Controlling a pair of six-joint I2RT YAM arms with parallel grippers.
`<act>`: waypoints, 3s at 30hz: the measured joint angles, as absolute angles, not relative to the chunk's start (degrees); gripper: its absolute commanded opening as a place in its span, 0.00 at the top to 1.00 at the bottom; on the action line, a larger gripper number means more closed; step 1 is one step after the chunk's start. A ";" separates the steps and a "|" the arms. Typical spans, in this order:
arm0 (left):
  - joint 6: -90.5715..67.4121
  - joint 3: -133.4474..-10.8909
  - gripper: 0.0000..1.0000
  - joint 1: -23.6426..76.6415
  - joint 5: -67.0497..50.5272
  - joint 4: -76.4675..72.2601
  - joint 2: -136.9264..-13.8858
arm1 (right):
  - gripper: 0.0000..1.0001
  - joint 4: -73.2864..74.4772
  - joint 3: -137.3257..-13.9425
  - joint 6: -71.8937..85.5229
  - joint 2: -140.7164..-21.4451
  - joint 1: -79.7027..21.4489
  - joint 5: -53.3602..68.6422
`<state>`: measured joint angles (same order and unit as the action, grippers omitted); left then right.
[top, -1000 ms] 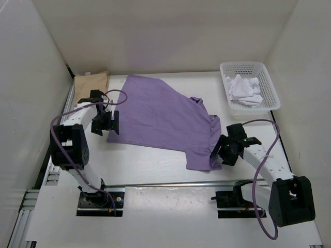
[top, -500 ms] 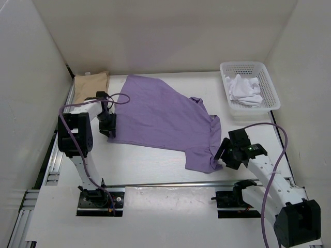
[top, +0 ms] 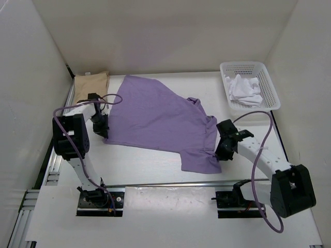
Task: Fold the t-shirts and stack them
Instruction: Flatten out the tshirt
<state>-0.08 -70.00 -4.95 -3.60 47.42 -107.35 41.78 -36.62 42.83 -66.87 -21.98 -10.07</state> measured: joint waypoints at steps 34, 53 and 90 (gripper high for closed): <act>-0.05 -61.63 0.88 -12.91 -4.10 46.22 -101.01 | 0.26 35.33 -31.24 41.69 -63.99 -27.09 -7.70; -0.03 -60.97 0.89 -13.06 -4.60 46.26 -100.53 | 0.27 39.09 -30.02 47.42 -56.90 -38.15 -15.00; -0.10 -127.42 0.90 0.97 -9.98 51.68 -108.03 | 1.00 35.79 -130.30 37.26 -112.01 -6.59 9.32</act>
<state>-0.10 -127.42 0.97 -9.98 51.68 -108.03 35.79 -130.30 37.26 -112.01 -6.59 9.32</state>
